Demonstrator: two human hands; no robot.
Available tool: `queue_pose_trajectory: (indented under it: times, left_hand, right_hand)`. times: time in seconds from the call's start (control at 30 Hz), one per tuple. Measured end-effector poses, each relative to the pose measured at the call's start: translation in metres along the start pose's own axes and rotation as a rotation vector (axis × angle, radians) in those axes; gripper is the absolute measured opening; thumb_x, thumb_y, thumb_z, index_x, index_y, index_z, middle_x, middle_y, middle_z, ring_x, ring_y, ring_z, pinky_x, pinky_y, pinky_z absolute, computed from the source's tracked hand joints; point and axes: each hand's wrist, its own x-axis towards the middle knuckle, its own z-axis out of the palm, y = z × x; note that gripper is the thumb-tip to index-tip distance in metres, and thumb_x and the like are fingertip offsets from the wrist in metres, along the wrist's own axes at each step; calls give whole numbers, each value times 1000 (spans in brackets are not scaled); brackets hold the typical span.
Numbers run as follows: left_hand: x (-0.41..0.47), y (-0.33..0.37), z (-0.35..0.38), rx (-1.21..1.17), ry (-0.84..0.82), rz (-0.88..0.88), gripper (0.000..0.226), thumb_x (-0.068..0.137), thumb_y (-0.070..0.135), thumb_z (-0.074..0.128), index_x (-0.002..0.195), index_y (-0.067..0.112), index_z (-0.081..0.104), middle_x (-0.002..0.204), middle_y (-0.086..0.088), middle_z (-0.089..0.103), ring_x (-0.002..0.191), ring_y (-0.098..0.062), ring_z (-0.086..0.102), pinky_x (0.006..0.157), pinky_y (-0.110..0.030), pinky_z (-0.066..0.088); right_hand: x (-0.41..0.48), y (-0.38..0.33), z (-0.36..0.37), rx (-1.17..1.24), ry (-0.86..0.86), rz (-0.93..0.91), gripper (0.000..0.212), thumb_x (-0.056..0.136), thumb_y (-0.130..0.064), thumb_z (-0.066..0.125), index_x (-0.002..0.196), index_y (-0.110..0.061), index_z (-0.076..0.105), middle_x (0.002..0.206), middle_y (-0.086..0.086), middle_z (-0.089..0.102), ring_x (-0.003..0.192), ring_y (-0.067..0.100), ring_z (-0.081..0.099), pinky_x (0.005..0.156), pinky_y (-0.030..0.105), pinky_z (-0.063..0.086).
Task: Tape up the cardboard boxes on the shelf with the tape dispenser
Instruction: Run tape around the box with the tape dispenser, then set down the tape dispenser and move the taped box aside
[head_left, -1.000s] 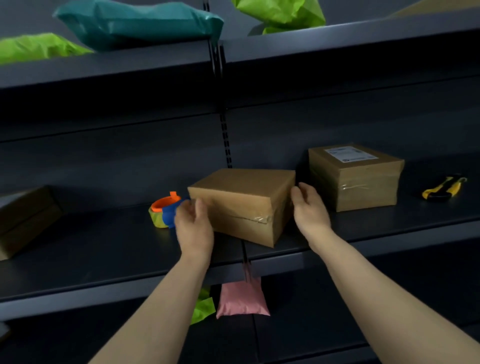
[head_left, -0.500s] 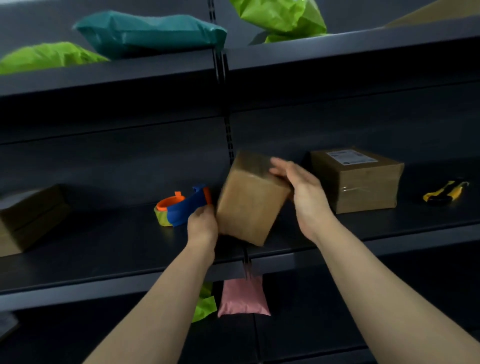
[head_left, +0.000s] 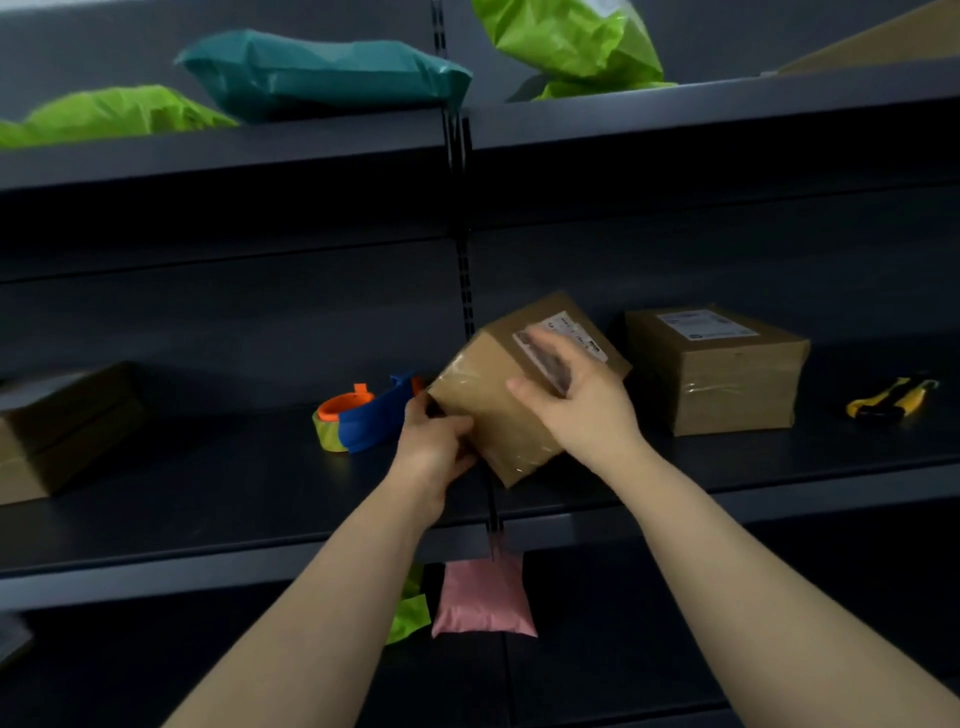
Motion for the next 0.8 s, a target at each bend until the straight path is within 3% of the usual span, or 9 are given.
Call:
queue_pose_trajectory:
  times: [0.1,0.2,0.27,0.37,0.47,0.53,0.67,0.8]
  left_hand:
    - [5,-5,3,277,134,138,65,89,-3,49,146,26,35,136,1,51,116,-18,50,99,-34,44]
    - [4,-10,4,472,201,279,82,83,-3,56,152,26,23,154,0,29,136,-21,36,100,-25,32]
    - [3,-11,7,604,228,362,83,81,0,59,151,28,23,152,0,29,135,-21,36,97,-25,33]
    - [11,-11,14,704,93,309,56,87,11,62,139,26,46,134,0,54,115,-17,53,90,-26,42]
    - [21,-19,15,811,-92,190,54,92,6,55,143,22,45,140,-1,52,125,-18,50,97,-25,42]
    - [21,-20,11,813,-7,220,52,92,-1,47,141,17,46,138,-3,54,126,-20,50,100,-26,42]
    - [18,-13,-19,747,164,264,47,88,-8,39,128,10,56,126,-8,61,120,-24,55,93,-23,42]
    - [9,6,-72,725,303,301,48,84,-9,39,123,11,59,122,-7,61,115,-24,56,92,-27,44]
  right_hand:
    - [2,0,-4,-369,-3,-127,48,92,-32,63,139,-29,51,144,-11,49,133,10,43,113,35,32]
    - [3,-3,-8,-423,-45,-143,47,98,-19,54,143,-26,46,147,-7,46,136,13,40,112,26,27]
    - [3,-5,-8,-394,-79,-161,48,97,-7,50,140,-28,50,146,-4,48,135,17,43,113,29,33]
    - [9,-8,-13,-567,-208,-52,60,89,3,46,135,-36,54,152,-7,39,139,18,36,115,36,28]
    - [14,-8,-18,-824,-343,42,61,85,0,52,131,-41,54,159,-12,23,147,11,14,121,39,4]
    - [12,-7,-13,-773,-306,29,61,85,-1,53,134,-38,52,159,-11,23,148,11,9,121,40,1]
    - [11,-14,20,-565,-173,-145,57,85,6,49,130,-27,58,153,-6,38,147,12,20,119,36,16]
    - [13,-31,68,-464,-252,-143,54,90,6,46,130,-27,59,149,-8,43,143,11,28,115,32,27]
